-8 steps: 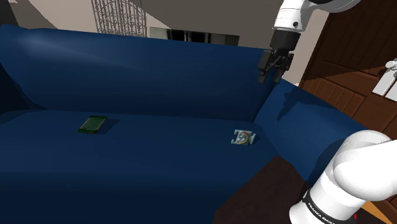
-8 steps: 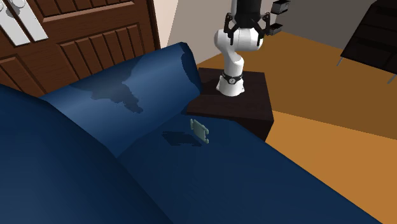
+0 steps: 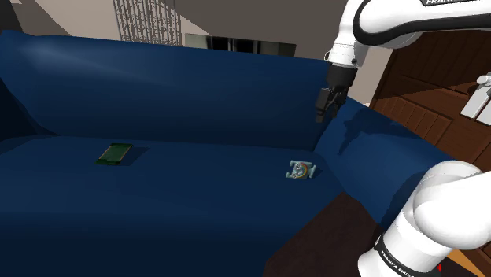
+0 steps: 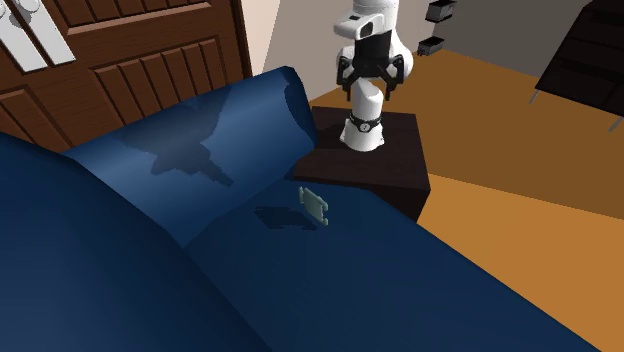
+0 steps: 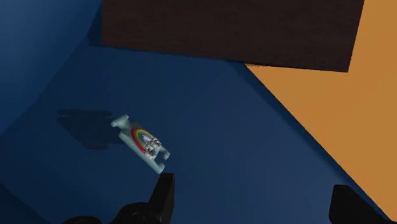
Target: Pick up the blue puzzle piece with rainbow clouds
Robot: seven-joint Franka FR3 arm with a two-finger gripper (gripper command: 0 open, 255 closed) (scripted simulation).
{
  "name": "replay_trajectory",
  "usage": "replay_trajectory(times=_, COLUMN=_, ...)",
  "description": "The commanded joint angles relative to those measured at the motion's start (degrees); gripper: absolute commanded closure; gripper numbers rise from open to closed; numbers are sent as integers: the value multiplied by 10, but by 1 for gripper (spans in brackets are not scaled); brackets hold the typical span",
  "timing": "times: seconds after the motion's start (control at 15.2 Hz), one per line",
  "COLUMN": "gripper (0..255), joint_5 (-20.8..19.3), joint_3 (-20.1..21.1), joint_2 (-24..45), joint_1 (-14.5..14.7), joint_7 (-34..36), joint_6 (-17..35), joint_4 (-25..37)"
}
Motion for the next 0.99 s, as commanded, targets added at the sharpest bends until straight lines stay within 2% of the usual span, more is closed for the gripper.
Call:
replay_trajectory(times=0.0, gripper=0, joint_5=-15, joint_3=-19, joint_2=19, joint_1=4, joint_7=-45, joint_6=40, joint_4=-21)
replay_trajectory(times=0.53, gripper=0, joint_5=-56, joint_3=-85, joint_2=131, joint_1=24, joint_7=-206, joint_6=196, joint_4=-72)
replay_trajectory(times=0.92, gripper=0, joint_5=-61, joint_3=-131, joint_2=256, joint_1=45, joint_7=-331, joint_6=318, joint_4=-71)
